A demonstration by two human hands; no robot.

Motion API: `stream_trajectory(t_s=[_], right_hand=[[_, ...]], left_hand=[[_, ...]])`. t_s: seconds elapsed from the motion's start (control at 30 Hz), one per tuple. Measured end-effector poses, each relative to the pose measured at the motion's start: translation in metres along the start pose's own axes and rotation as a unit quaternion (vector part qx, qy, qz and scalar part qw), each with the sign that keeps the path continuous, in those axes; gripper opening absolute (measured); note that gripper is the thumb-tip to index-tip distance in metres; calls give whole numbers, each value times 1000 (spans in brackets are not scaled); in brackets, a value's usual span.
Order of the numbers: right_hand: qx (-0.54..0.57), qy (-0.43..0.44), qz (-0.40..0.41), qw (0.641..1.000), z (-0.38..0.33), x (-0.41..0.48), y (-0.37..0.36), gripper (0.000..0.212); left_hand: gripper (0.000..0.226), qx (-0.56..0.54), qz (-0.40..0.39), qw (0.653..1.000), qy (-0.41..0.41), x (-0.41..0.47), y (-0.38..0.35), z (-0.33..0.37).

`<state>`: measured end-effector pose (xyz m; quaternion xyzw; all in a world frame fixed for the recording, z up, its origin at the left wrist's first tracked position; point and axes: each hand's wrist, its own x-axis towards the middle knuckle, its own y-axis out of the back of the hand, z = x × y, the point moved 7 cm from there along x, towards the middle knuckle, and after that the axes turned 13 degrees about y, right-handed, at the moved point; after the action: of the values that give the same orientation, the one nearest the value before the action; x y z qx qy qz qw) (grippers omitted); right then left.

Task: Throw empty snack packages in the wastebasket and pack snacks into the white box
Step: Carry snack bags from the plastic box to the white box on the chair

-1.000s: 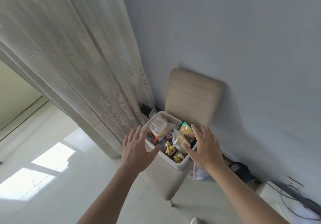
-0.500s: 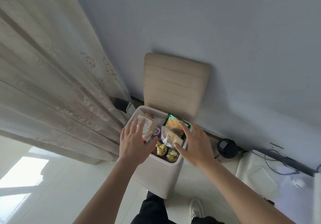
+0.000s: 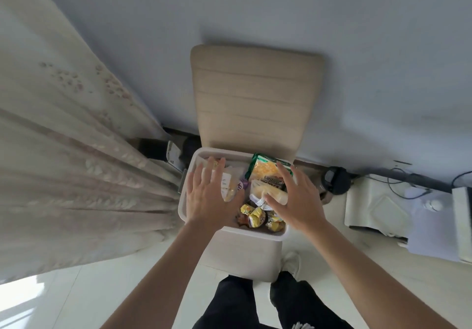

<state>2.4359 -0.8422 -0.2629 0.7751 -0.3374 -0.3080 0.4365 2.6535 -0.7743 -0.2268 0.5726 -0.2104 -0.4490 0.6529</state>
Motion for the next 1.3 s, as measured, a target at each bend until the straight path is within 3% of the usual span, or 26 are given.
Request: stream_trajectory(t_s=[0.13, 0.4, 0.57, 0.93, 1.3], right_hand=[[10, -24, 14, 1000, 6, 12, -16, 89], [6, -68, -13, 998, 23, 24, -87, 93], [-13, -93, -25, 995, 34, 19, -120, 96], [-95, -66, 5, 993, 32, 34, -136, 87], [-51, -75, 46, 995, 36, 39, -150, 86]], left_hand=[[89, 14, -33, 999, 16, 31, -29, -9], [89, 32, -5, 999, 44, 51, -87, -48], [102, 43, -10, 997, 66, 59, -120, -69], [108, 35, 16, 997, 72, 74, -158, -72], [109, 21, 12, 996, 88, 82, -168, -70]])
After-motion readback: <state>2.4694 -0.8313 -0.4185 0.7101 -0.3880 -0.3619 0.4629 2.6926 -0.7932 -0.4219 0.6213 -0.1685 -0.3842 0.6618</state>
